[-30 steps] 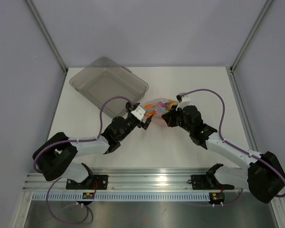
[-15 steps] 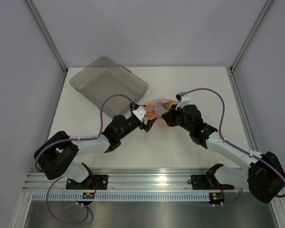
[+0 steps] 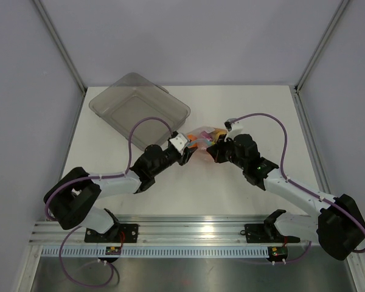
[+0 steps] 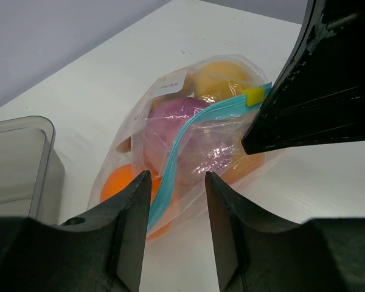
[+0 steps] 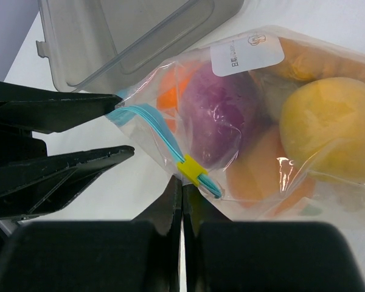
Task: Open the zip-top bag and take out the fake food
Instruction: Unzip the zipper food storage bag at the center of the board.
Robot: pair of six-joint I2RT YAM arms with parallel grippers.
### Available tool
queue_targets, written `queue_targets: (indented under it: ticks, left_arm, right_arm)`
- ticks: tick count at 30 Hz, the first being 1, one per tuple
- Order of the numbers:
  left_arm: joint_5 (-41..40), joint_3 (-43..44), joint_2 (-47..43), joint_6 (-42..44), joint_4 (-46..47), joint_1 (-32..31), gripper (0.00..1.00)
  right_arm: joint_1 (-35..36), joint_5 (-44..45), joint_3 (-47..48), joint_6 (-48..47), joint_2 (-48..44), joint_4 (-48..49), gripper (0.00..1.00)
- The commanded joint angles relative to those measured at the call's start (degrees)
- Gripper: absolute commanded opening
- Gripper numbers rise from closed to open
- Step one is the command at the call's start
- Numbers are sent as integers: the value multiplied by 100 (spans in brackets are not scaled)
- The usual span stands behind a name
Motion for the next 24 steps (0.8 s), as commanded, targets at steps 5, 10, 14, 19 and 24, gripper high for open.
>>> queue_targets:
  ticks: [5, 10, 14, 19, 24]
  left_arm:
    - [263, 262, -4, 26, 117, 25, 24]
    - [149, 270, -4, 17, 65, 25, 9]
    - [175, 297, 5, 8, -14, 25, 0]
    - [96, 314, -30, -18, -85, 25, 0]
    - [-97, 227, -179, -79, -32, 25, 0]
  right_arm:
    - [75, -18, 321, -110, -72, 87, 6]
    - [75, 0, 321, -93, -89, 87, 11]
    - [75, -18, 313, -110, -107, 96, 12]
    - [75, 43, 321, -128, -160, 60, 25]
    - [75, 210, 304, -250, -344, -10, 39]
